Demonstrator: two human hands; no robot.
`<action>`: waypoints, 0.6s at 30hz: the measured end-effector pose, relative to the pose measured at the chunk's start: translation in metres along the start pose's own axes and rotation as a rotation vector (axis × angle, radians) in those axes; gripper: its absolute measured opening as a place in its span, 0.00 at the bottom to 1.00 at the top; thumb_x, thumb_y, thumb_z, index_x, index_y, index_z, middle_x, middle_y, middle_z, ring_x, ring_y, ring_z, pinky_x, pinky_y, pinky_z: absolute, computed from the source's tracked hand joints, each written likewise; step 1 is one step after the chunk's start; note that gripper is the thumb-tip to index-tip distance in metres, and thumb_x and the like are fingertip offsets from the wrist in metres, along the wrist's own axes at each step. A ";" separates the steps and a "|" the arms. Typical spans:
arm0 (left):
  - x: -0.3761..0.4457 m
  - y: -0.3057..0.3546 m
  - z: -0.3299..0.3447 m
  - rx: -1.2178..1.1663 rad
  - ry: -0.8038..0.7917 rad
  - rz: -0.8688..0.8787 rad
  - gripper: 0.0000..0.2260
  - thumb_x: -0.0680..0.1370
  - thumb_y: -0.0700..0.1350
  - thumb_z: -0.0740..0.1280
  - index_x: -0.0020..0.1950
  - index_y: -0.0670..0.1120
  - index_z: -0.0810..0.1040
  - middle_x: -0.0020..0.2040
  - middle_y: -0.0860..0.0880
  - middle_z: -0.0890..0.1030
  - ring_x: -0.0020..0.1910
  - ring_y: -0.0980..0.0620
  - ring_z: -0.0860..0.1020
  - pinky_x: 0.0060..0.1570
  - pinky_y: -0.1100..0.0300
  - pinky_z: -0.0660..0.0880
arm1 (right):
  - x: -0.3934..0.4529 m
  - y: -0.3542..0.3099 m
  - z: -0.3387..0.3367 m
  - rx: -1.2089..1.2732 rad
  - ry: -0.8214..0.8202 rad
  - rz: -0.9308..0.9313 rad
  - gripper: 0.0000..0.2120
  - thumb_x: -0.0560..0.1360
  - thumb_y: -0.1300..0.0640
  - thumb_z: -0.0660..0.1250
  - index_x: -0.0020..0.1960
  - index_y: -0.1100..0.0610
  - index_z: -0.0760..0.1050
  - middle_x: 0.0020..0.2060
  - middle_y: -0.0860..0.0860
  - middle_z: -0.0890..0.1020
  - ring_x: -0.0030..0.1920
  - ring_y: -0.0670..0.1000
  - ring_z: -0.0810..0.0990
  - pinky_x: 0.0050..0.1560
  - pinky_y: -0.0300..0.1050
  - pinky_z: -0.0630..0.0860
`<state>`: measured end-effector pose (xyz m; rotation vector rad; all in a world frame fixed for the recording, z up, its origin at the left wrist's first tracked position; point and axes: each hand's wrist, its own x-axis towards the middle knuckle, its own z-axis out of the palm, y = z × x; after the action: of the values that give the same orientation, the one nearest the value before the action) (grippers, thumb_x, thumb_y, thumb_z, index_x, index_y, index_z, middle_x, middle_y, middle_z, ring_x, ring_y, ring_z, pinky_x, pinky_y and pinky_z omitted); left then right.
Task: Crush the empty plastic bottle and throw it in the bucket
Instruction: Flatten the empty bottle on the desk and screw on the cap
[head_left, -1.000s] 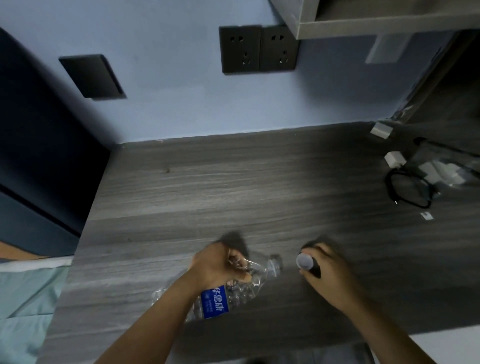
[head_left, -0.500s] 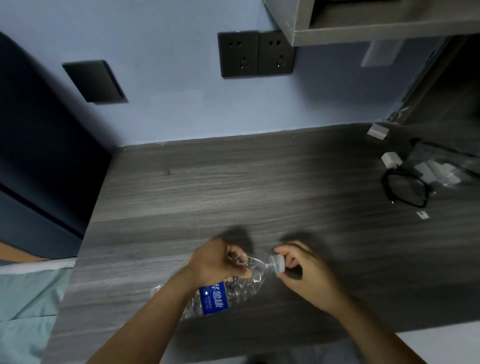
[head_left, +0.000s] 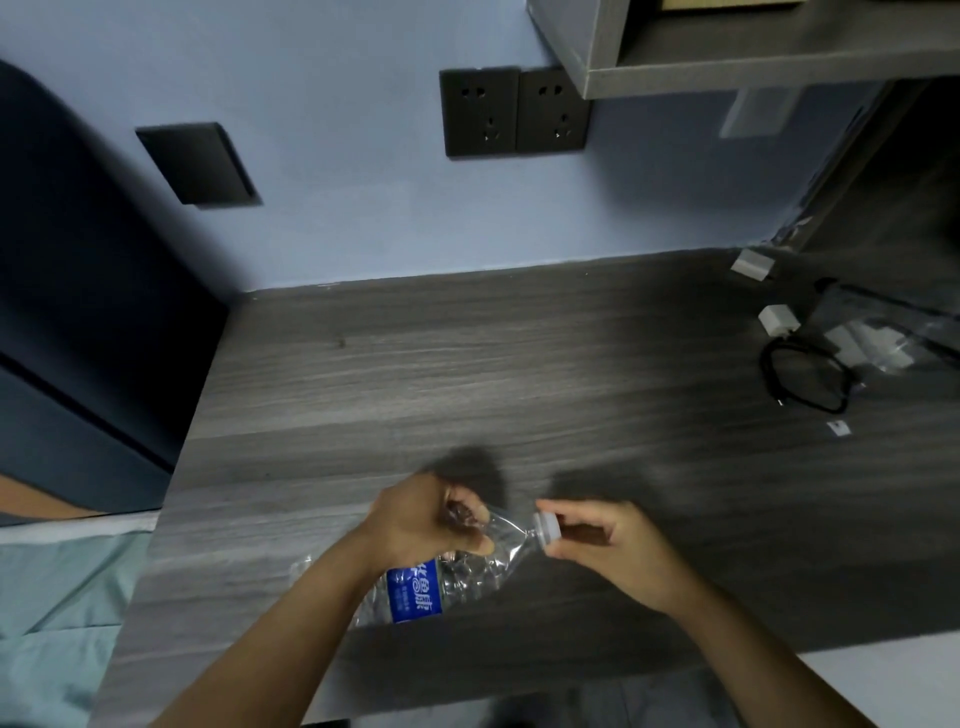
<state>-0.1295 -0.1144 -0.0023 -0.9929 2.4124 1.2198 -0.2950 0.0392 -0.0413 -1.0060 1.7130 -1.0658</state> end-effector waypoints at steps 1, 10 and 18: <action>-0.001 0.000 0.000 0.010 0.009 0.002 0.12 0.65 0.53 0.74 0.46 0.54 0.81 0.43 0.60 0.81 0.46 0.61 0.79 0.56 0.56 0.73 | 0.000 0.000 0.000 0.013 0.006 0.012 0.22 0.65 0.66 0.74 0.52 0.44 0.79 0.43 0.41 0.84 0.45 0.37 0.82 0.47 0.25 0.75; -0.009 -0.006 0.002 0.134 0.100 0.018 0.14 0.65 0.57 0.73 0.48 0.56 0.80 0.49 0.58 0.84 0.47 0.60 0.79 0.55 0.58 0.74 | -0.001 -0.002 0.010 0.086 -0.049 0.038 0.20 0.69 0.68 0.70 0.56 0.50 0.75 0.36 0.42 0.84 0.40 0.38 0.83 0.44 0.28 0.78; -0.016 -0.011 -0.002 0.042 0.024 0.000 0.13 0.64 0.55 0.74 0.46 0.56 0.81 0.44 0.59 0.83 0.45 0.60 0.80 0.57 0.54 0.75 | -0.010 -0.010 0.017 0.047 -0.047 -0.071 0.17 0.67 0.71 0.71 0.56 0.63 0.78 0.38 0.46 0.79 0.38 0.35 0.80 0.43 0.26 0.74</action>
<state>-0.1100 -0.1132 -0.0003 -1.0012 2.4461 1.1592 -0.2740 0.0415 -0.0337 -1.0607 1.6172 -1.1139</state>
